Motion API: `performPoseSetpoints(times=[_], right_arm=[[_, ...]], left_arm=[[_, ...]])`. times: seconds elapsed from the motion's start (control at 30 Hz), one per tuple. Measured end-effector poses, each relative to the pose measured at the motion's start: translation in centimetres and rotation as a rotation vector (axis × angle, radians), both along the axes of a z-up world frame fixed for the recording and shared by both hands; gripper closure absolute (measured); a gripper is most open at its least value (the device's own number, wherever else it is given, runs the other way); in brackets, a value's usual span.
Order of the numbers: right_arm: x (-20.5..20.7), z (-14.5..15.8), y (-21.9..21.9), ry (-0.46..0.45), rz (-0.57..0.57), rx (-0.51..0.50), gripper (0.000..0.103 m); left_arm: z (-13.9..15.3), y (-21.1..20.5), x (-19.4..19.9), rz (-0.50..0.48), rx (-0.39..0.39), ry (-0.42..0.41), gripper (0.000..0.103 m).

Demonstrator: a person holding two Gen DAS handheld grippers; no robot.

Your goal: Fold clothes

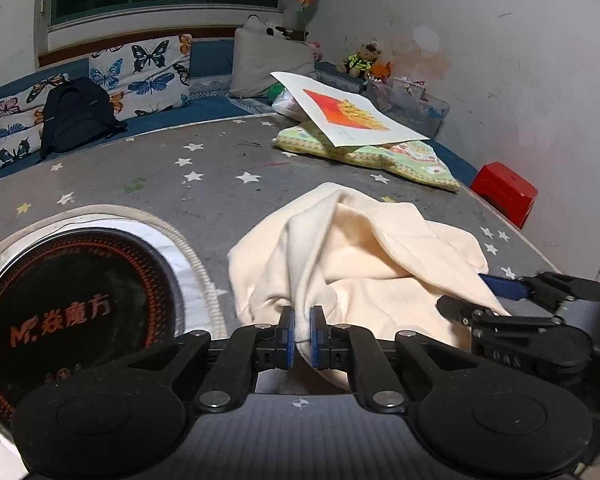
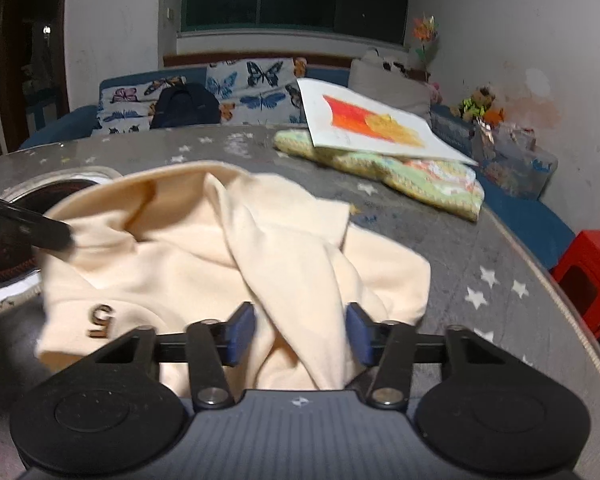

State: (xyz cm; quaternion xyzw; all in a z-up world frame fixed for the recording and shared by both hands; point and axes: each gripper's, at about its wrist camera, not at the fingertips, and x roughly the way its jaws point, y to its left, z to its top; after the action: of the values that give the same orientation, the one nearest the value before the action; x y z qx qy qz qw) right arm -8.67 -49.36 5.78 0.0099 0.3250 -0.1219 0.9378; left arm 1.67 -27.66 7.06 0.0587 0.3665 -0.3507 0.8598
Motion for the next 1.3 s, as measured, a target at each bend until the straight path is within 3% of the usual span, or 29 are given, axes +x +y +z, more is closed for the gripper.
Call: performPoseSetpoints(times=[0.13, 0.5, 0.63, 0.7, 0.87, 0.97, 1.03, 1.17, 1.3], right_arm=[[-1.3, 0.4, -0.4, -0.022, -0.008, 0.010, 0.087], [-7.1, 2.4, 1.2, -0.057, 0.028, 0.015, 0.091], [-9.3, 2.8, 3.1, -0.034, 0.110, 0.077, 0.091], [-9.7, 2.6, 4.3, -0.004, 0.150, 0.081, 0.085], [-10.8, 2.5, 5.9, 0.023, 0.190, 0.065, 0.075], [-11.5, 3.0, 5.8, 0.018, 0.190, 0.064, 0.069], [-11.8, 3.2, 5.8, 0.016, 0.185, 0.058, 0.066], [-12.3, 3.6, 5.5, -0.001, 0.177, 0.057, 0.064], [-12.6, 4.2, 5.5, -0.023, 0.175, 0.057, 0.062]], left_arm=[[0.3, 2.2, -1.0, -0.007, -0.024, 0.011, 0.095], [0.7, 11.3, -7.1, 0.008, -0.051, 0.044, 0.095], [0.2, 14.3, -9.3, -0.001, -0.002, 0.062, 0.095], [-0.1, 14.9, -10.0, -0.023, 0.037, 0.073, 0.092], [1.4, 14.5, -11.4, -0.094, 0.071, -0.013, 0.085], [2.9, 12.9, -11.9, -0.164, 0.040, -0.079, 0.075], [3.4, 11.0, -12.0, -0.211, 0.024, -0.107, 0.075], [2.7, 6.0, -11.7, -0.311, 0.038, -0.165, 0.073], [1.0, 1.5, -11.0, -0.389, 0.072, -0.165, 0.073]])
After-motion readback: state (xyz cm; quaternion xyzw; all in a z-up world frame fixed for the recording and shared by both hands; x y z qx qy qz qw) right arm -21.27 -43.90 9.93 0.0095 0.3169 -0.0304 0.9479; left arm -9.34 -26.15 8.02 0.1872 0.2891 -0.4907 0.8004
